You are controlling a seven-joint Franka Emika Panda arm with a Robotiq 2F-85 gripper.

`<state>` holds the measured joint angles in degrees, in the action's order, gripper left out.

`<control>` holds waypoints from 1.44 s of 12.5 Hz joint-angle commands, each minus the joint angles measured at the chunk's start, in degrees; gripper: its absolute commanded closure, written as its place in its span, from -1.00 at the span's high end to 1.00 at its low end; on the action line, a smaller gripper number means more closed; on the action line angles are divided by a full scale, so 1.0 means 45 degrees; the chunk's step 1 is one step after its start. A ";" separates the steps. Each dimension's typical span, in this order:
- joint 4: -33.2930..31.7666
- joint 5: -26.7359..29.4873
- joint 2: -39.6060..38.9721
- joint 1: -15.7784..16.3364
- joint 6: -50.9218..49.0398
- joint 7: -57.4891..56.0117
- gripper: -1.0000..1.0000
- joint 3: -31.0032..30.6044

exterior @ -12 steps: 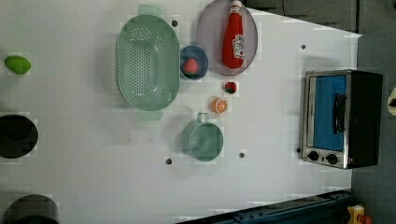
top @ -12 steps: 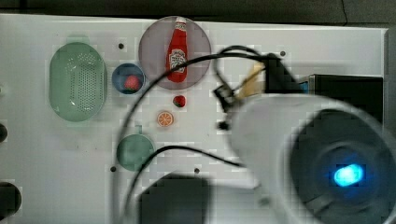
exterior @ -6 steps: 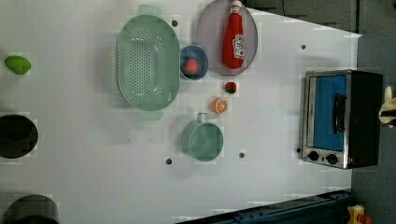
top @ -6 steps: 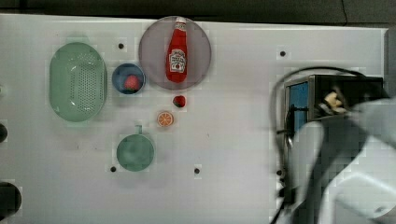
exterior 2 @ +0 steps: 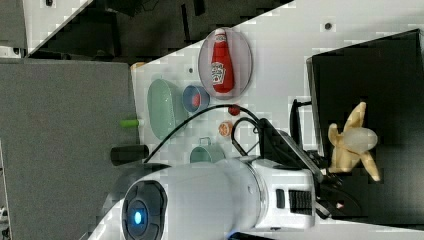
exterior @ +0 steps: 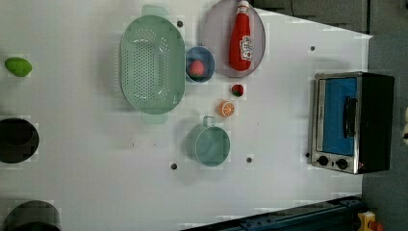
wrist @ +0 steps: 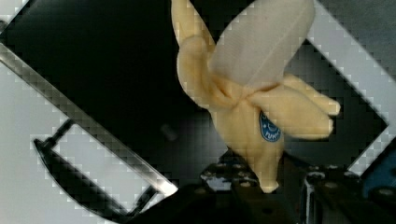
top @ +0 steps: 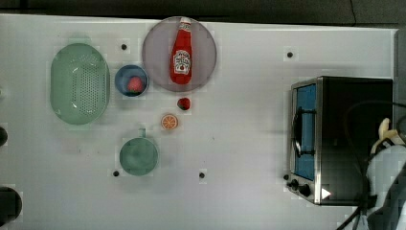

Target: Pick banana from table and place on oven.

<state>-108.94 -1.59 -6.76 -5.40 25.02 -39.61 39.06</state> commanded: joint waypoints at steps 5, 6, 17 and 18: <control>0.0332 0.0277 -0.0178 0.0514 0.0447 -0.1213 0.77 -0.0734; 0.0386 0.0274 -0.0119 0.0555 0.0411 -0.1218 0.98 -0.0813; 0.1094 -0.0262 0.3941 0.1553 -0.4844 0.8080 1.00 -0.5953; 0.1082 -0.0508 0.4287 0.1555 -0.5194 0.8891 1.00 -0.6502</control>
<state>-104.74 -4.49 13.03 1.69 4.70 -10.83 10.09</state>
